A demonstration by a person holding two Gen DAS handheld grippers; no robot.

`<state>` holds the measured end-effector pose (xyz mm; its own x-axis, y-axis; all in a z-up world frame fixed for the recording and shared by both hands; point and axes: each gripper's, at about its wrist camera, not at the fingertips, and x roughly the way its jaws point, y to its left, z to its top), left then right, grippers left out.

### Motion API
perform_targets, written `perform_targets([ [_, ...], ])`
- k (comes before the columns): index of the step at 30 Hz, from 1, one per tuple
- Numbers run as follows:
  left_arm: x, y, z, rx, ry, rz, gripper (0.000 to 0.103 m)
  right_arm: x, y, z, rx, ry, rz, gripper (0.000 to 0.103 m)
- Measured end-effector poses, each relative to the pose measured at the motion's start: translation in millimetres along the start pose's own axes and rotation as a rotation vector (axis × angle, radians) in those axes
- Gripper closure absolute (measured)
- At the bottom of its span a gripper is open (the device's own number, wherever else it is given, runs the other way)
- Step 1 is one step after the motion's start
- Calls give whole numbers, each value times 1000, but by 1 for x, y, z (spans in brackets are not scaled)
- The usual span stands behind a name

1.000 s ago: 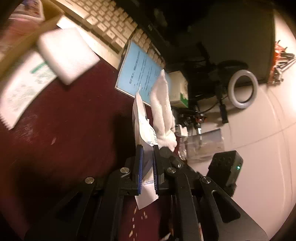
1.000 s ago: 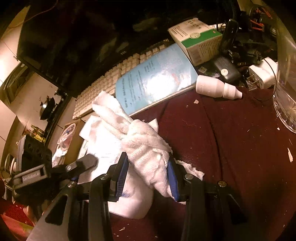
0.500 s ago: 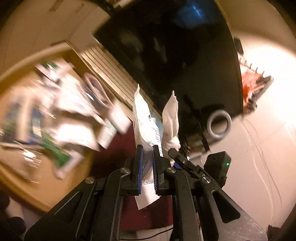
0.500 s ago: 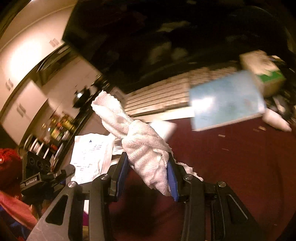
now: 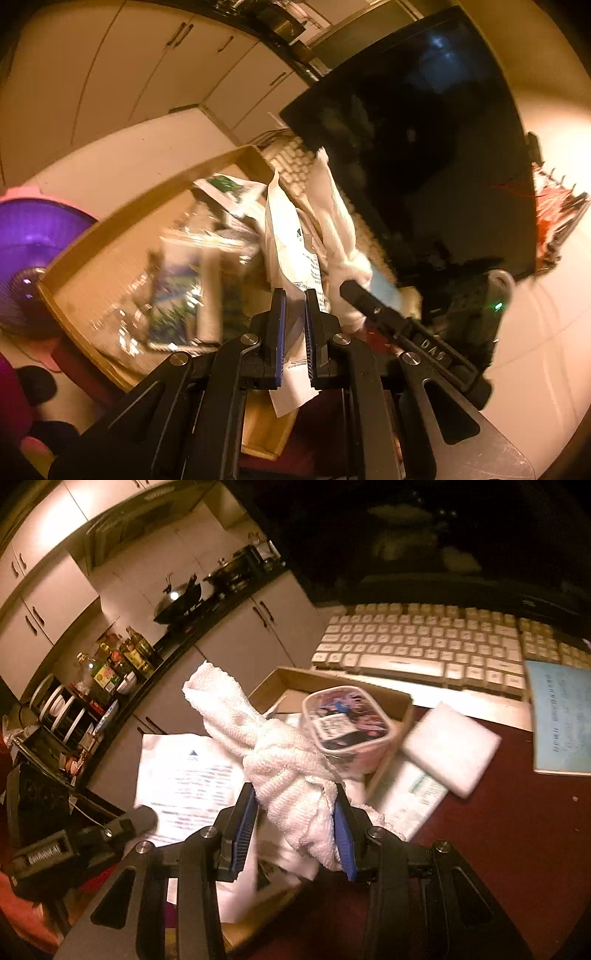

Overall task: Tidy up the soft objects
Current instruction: 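Carry the paper bag and towel into the cardboard tray and release both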

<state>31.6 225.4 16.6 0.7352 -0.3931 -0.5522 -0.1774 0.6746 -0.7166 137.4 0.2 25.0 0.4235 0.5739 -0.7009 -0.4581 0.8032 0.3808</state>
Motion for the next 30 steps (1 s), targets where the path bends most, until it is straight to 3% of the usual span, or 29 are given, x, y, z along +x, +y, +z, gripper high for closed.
perform_targets([
  [6, 7, 6, 4, 67, -28, 122, 95, 22, 13, 5, -33, 22, -46, 64],
  [12, 14, -1, -5, 154, -84, 272, 92, 34, 10, -2, -8, 41, -25, 61],
  [15, 15, -2, -9, 176, -105, 312, 86, 31, 5, -5, 7, 27, 9, 59],
  [18, 13, -2, -12, 167, -116, 281, 76, 19, 5, -7, 7, -7, 72, 47],
  [20, 4, -2, -17, 156, -171, 254, 41, 0, 7, -11, -4, -68, 122, 31],
  [21, -1, -1, -20, 149, -211, 251, 34, -7, 8, -13, -5, -85, 126, 30],
  [23, -10, -5, -26, 154, -280, 271, 30, -27, 4, -21, -7, -115, 149, 30],
  [25, -15, -15, -31, 186, -299, 288, 30, -47, -6, -31, 5, -139, 155, 30],
  [30, -8, -57, -48, 319, -270, 257, 30, -78, -44, -48, 39, -152, 119, 30],
])
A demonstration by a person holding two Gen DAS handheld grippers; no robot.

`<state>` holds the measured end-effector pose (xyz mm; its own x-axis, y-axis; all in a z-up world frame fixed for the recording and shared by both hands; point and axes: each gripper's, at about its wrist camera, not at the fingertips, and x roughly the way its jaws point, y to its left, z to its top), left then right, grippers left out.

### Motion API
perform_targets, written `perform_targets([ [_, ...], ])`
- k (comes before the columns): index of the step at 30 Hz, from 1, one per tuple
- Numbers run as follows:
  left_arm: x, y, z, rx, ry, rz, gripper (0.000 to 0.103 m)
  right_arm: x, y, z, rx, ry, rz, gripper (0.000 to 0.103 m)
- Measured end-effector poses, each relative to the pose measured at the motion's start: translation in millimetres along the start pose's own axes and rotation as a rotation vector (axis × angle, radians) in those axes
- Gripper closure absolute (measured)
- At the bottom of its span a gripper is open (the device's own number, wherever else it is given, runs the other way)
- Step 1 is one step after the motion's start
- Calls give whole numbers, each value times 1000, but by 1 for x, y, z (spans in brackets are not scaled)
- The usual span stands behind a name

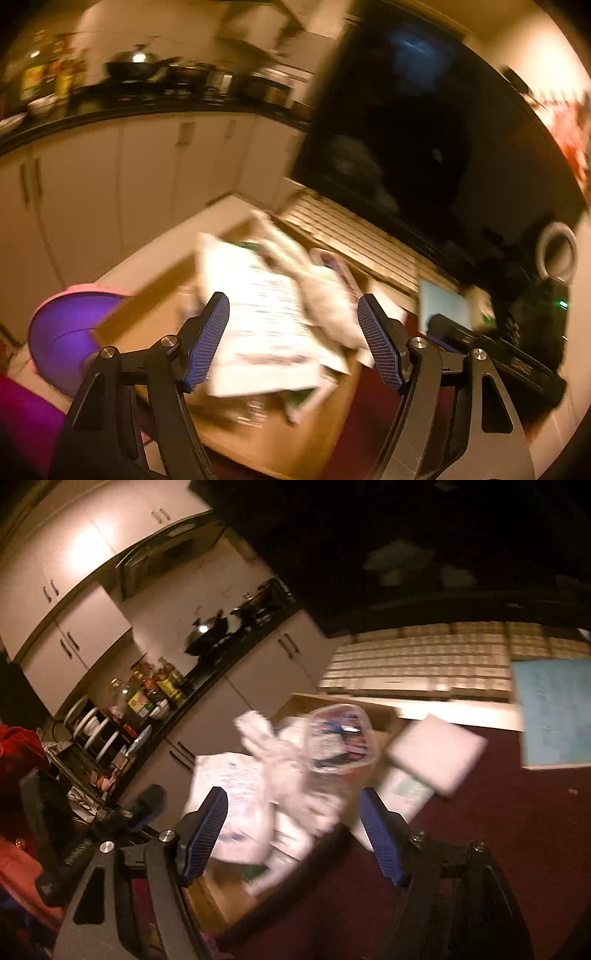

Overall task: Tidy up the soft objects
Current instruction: 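Carry the paper bag and towel into the cardboard tray and release both, then move the right gripper to the white foam pad while the left gripper reaches the green-striped sachet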

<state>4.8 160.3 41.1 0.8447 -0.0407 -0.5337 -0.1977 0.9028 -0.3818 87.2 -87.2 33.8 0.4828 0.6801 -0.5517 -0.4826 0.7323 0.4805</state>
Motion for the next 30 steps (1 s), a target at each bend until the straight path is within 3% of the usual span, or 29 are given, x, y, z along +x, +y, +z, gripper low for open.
perform_targets([
  [5, 18, -38, -12, 59, 83, -90, 30, 1, -37, 17, -19, 93, -78, 29],
  [12, 32, -62, -31, 117, 147, -80, 30, 55, -58, 47, -78, 274, -159, 29],
  [20, 31, -55, -36, 105, 173, -82, 30, 107, -56, 71, -187, 359, -177, 29],
  [23, 29, -53, -37, 105, 172, -84, 30, 113, -57, 63, -223, 403, -176, 29],
  [30, 33, -62, -35, 124, 192, -120, 30, 101, -49, 46, -255, 381, -249, 32],
])
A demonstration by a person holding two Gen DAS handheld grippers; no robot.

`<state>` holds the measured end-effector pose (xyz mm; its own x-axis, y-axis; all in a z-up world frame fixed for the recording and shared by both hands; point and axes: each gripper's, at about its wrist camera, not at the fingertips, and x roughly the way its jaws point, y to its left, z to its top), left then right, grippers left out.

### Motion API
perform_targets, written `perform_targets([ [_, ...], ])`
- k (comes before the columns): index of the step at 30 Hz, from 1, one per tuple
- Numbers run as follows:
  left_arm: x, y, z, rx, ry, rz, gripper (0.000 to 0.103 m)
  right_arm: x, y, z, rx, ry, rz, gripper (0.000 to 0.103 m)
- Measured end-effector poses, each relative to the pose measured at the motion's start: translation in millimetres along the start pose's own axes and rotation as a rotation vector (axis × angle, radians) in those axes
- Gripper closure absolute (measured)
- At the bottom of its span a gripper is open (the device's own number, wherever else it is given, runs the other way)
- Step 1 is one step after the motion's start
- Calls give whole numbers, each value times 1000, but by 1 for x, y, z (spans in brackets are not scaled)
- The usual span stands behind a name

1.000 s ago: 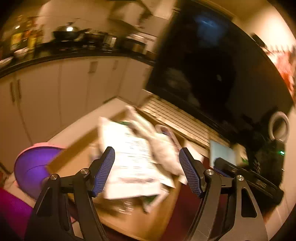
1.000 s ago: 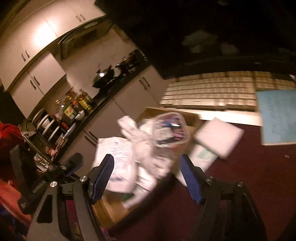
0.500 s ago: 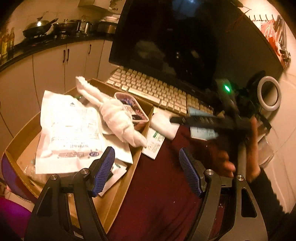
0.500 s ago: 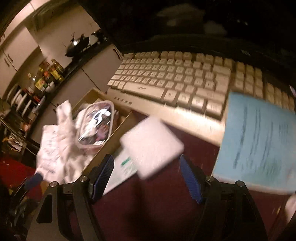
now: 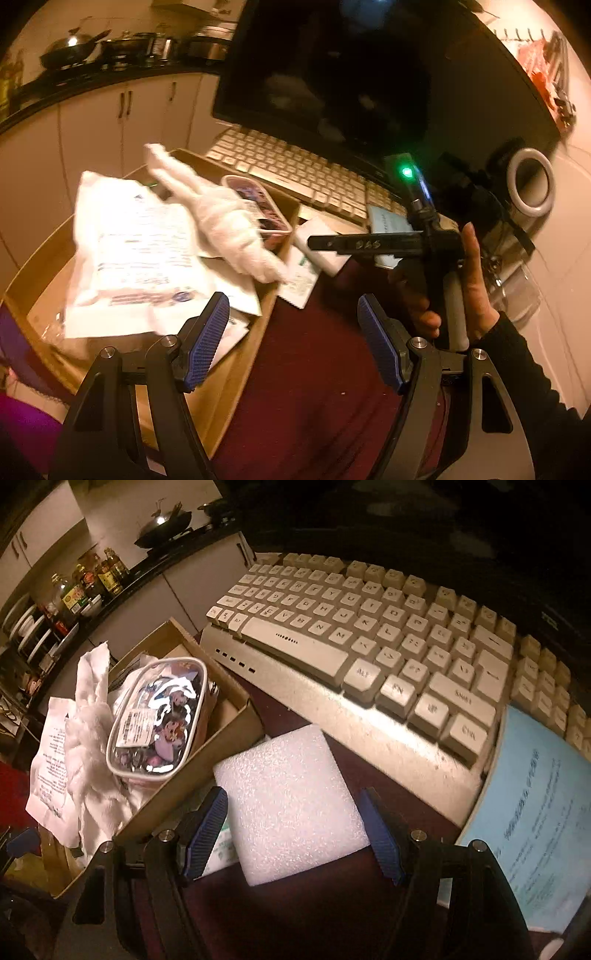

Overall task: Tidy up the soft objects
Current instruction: 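Move the right gripper to the white foam pad while the left gripper reaches the green-striped sachet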

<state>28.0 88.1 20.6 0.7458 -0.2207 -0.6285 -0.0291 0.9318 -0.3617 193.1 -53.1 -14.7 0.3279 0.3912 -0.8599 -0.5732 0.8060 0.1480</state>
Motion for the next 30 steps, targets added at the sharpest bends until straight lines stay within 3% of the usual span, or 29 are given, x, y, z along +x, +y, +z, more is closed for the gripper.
perform_targets([
  [3, 9, -19, 5, 84, 30, -9, 30, -8, 0, -13, 29, 7, -30, 34],
  [5, 19, -31, 6, 137, 55, -2, 30, -16, -4, -22, 61, 13, -35, 45],
  [8, 42, -55, 5, 271, 110, 51, 30, -30, -19, -42, 149, 34, -41, 52],
  [12, 77, -75, 5, 435, 154, 178, 30, -47, -28, -65, 215, 12, -38, 53],
  [17, 112, -76, 5, 541, 224, 302, 30, -55, -36, -73, 291, -51, 103, 44],
  [23, 146, -80, -6, 708, 277, 452, 34, -57, -47, -79, 302, -76, 132, 44],
  [25, 149, -82, -4, 733, 266, 477, 35, -57, -49, -79, 305, -85, 144, 44],
  [27, 154, -81, -1, 755, 272, 507, 43, -58, -48, -79, 316, -93, 154, 44],
  [30, 156, -80, 3, 782, 293, 501, 48, -55, -51, -78, 336, -98, 177, 44],
])
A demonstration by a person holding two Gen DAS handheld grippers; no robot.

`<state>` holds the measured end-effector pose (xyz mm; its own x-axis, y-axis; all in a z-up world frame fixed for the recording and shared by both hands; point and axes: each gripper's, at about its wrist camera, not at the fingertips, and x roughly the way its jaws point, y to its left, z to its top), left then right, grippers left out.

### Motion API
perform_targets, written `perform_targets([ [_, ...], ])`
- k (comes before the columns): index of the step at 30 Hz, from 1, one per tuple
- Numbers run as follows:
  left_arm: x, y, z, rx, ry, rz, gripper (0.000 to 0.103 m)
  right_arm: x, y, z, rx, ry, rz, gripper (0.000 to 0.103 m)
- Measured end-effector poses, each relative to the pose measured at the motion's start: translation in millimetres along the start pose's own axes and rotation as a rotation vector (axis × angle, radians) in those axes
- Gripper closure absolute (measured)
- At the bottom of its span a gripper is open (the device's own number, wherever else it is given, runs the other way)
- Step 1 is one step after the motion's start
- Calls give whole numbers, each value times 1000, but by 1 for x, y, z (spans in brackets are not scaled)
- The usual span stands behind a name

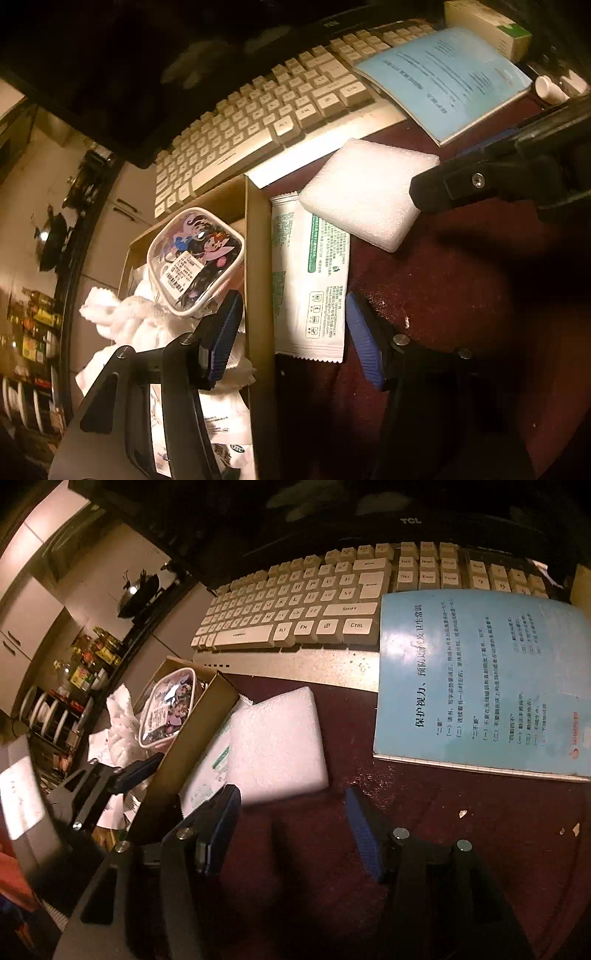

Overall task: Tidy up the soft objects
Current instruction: 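Move the right gripper to the white foam pad while the left gripper reaches the green-striped sachet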

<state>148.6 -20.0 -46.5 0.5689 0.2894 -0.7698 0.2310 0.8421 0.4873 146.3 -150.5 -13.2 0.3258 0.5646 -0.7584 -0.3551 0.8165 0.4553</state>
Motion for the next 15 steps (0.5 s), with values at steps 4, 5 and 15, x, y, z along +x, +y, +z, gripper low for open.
perform_targets([
  [4, 1, 2, 0, 21, 5, 1, 53, -2, -1, -1, 2, 0, 18, 44],
  [5, 1, 2, 1, 24, 4, 5, 54, -2, -1, -1, 2, -1, 22, 44],
  [15, -3, 14, 6, 6, 1, -2, 54, -3, -4, -2, 32, -2, 61, 44],
])
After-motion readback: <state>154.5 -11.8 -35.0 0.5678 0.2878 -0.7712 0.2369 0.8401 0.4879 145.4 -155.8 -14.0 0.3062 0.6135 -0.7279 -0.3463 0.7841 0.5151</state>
